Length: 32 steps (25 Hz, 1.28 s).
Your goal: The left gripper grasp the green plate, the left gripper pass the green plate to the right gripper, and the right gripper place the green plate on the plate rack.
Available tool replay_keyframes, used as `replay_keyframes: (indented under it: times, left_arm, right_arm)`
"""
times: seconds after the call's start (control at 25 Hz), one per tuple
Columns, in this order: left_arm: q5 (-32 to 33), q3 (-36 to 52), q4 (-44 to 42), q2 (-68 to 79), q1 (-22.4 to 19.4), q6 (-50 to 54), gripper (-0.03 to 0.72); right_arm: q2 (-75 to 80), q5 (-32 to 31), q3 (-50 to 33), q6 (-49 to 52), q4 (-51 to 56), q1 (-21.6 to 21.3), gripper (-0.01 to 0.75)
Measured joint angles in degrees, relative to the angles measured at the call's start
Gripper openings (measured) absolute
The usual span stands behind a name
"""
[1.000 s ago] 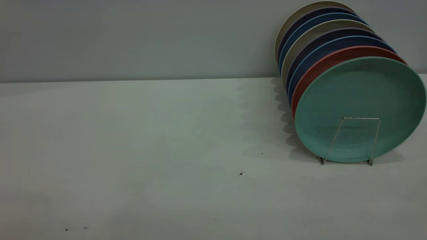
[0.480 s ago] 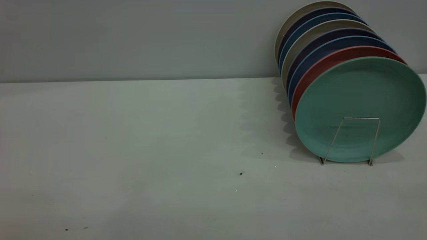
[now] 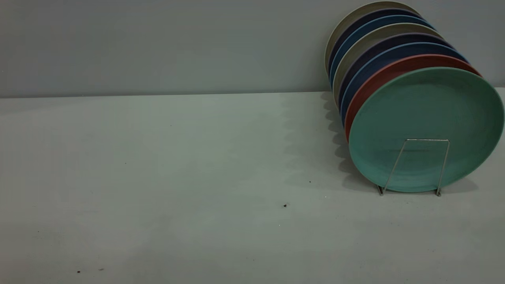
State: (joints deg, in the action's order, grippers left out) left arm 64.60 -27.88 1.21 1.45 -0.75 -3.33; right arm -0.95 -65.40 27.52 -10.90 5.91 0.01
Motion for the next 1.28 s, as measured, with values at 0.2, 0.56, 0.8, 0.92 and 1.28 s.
replay_keyframes:
  times: [0.2, 0.56, 0.8, 0.92, 1.28]
  left_arm:
    - [0.00, 0.00, 0.00, -1.41, 0.00, 0.00, 0.563]
    - [0.18, 0.00, 0.00, -2.73, 0.00, 0.00, 0.563]
    - [0.18, 0.00, 0.00, -2.73, 0.00, 0.04, 0.563]
    - [0.18, 0.00, 0.00, -2.73, 0.00, 0.04, 0.563]
    - [0.18, 0.00, 0.00, -2.73, 0.00, 0.04, 0.563]
  right_arm:
    - [0.00, 0.00, 0.00, 0.00, 0.00, 0.00, 0.239]
    - [0.00, 0.00, 0.00, 0.00, 0.05, 0.00, 0.239]
    - [0.00, 0.00, 0.00, 0.04, 0.05, 0.00, 0.239]
    - [0.00, 0.00, 0.00, 0.04, 0.05, 0.00, 0.239]
    - [0.00, 0.00, 0.00, 0.04, 0.05, 0.00, 0.239]
